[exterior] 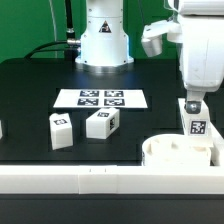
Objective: Assemble stool
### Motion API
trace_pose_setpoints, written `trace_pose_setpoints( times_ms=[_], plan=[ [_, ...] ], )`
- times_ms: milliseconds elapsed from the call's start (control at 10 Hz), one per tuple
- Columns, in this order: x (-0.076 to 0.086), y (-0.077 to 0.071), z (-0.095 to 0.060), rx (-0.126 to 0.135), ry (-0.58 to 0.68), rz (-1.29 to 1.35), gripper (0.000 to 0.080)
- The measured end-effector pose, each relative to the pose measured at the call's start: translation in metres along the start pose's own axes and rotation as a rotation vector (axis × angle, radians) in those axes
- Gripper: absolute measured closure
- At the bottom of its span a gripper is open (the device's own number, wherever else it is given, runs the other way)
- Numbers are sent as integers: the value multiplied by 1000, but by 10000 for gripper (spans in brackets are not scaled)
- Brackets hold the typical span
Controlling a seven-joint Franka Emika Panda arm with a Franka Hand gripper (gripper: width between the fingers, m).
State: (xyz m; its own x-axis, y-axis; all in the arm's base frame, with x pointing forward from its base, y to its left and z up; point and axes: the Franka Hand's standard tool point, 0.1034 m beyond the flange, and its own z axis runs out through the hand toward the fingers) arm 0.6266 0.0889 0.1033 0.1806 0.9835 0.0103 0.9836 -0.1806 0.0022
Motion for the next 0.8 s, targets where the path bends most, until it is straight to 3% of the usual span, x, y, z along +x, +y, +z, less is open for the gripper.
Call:
trace_pose_setpoints(
  times_ms=[300, 700, 800],
  plan=[
    [8, 0, 8, 9, 5, -1, 151],
    [5, -2, 14, 17, 3, 2, 151],
    [5, -2, 16, 19, 3, 2, 283]
  ],
)
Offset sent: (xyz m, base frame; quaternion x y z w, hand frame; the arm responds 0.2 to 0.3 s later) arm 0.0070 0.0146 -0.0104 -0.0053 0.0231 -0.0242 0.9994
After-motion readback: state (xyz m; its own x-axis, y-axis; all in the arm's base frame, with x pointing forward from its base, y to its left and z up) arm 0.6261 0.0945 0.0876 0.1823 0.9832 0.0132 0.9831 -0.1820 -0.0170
